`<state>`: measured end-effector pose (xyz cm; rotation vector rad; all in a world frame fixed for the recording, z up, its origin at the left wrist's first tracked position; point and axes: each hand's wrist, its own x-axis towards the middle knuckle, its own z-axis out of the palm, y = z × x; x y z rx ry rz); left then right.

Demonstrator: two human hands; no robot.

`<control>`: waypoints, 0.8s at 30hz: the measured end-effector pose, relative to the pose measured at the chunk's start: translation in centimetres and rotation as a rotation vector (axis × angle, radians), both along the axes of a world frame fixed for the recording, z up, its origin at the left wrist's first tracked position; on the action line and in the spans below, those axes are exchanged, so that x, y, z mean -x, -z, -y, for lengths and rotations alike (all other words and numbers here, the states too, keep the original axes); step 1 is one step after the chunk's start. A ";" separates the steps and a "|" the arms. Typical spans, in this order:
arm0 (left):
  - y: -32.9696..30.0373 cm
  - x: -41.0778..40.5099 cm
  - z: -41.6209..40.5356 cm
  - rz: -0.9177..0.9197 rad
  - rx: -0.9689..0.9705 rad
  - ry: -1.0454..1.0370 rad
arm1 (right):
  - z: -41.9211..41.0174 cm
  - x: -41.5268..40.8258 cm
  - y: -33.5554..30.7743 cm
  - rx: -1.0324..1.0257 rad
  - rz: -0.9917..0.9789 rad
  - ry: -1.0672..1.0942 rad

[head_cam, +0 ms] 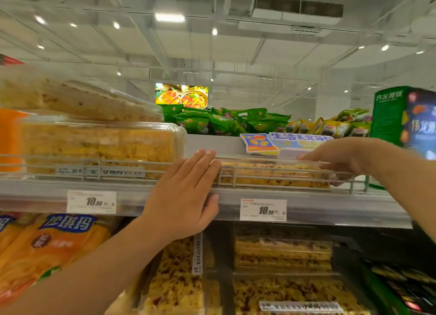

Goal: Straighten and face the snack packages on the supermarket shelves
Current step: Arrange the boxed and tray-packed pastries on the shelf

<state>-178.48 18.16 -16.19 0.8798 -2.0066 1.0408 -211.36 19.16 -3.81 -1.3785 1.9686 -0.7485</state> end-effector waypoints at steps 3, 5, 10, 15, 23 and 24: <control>-0.1 0.0 0.0 -0.001 -0.006 -0.002 | 0.0 0.0 0.3 0.079 -0.001 -0.021; -0.3 0.0 0.0 -0.008 -0.012 0.010 | 0.0 0.3 0.4 0.224 -0.015 -0.020; -0.5 0.2 -0.2 -0.027 -0.002 0.019 | -0.4 1.0 1.1 0.527 0.132 -0.026; -0.5 0.2 -0.2 -0.037 -0.012 0.016 | -0.4 0.6 2.0 0.659 -0.115 -0.092; -0.2 0.1 0.1 -0.050 0.015 0.070 | 0.8 0.3 1.4 0.635 -0.172 -0.069; -0.2 0.1 0.2 -0.052 0.019 0.075 | 1.0 0.2 1.4 0.633 -0.164 -0.072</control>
